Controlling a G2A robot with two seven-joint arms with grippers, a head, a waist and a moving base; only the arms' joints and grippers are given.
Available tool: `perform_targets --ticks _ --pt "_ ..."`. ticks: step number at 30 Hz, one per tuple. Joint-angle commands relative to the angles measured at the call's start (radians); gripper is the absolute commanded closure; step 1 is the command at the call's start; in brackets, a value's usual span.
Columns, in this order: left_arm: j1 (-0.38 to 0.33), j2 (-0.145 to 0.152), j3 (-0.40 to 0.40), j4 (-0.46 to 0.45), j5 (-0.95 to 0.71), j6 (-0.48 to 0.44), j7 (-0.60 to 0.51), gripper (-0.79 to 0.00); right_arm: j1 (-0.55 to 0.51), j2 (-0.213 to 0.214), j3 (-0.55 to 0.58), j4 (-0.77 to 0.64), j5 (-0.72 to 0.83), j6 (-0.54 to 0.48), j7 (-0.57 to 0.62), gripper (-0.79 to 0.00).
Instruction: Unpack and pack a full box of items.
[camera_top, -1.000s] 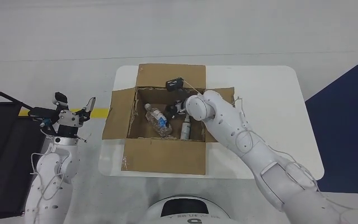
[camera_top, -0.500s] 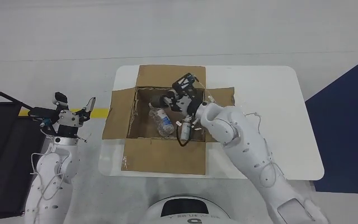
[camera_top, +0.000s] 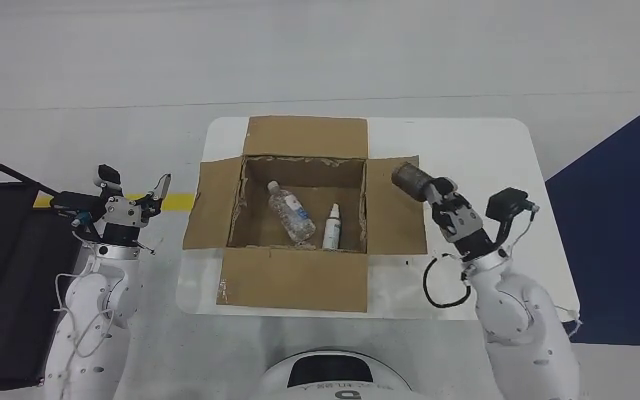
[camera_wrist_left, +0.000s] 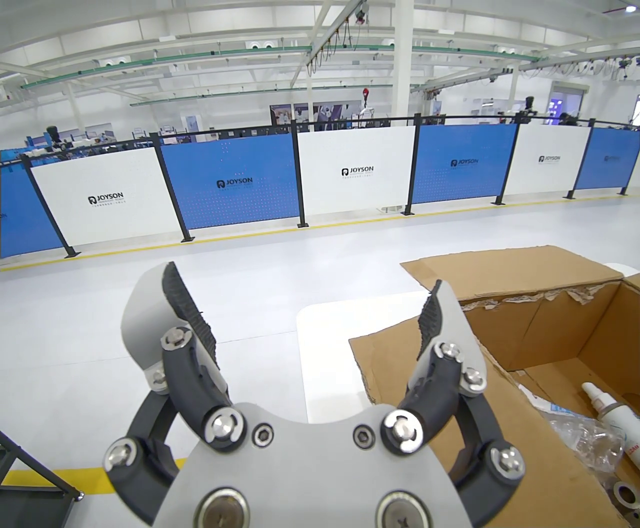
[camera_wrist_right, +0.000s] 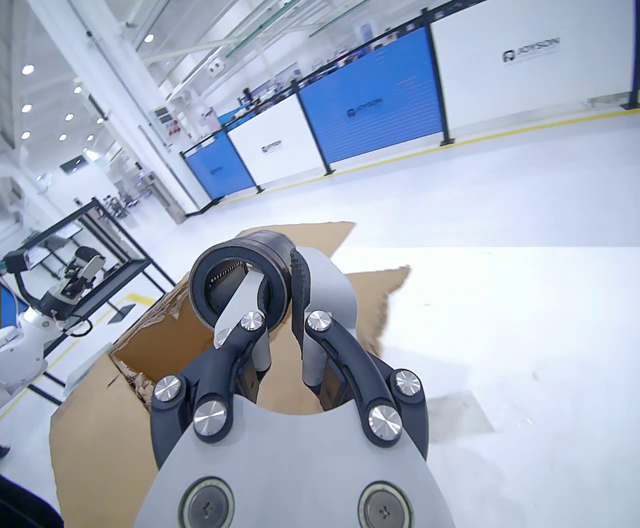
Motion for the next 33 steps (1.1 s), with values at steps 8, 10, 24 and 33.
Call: perform_targets --ticks 8,10,24,33 --pt "0.000 0.000 0.000 0.000 0.000 0.000 0.000 -0.785 -0.172 0.000 0.169 0.033 0.027 0.117 -0.014 0.000" --pt "0.000 0.000 0.000 0.000 0.000 0.000 0.000 -0.785 -0.154 0.002 0.199 0.066 0.034 0.181 0.048 0.000" --pt "0.000 0.000 0.000 0.000 0.000 0.000 0.000 -0.785 0.037 0.030 0.240 0.205 -0.001 0.330 0.563 0.000" --pt "0.000 0.000 0.000 0.000 0.000 0.000 0.000 -0.785 0.096 0.038 0.227 0.246 -0.033 0.344 0.622 0.000"
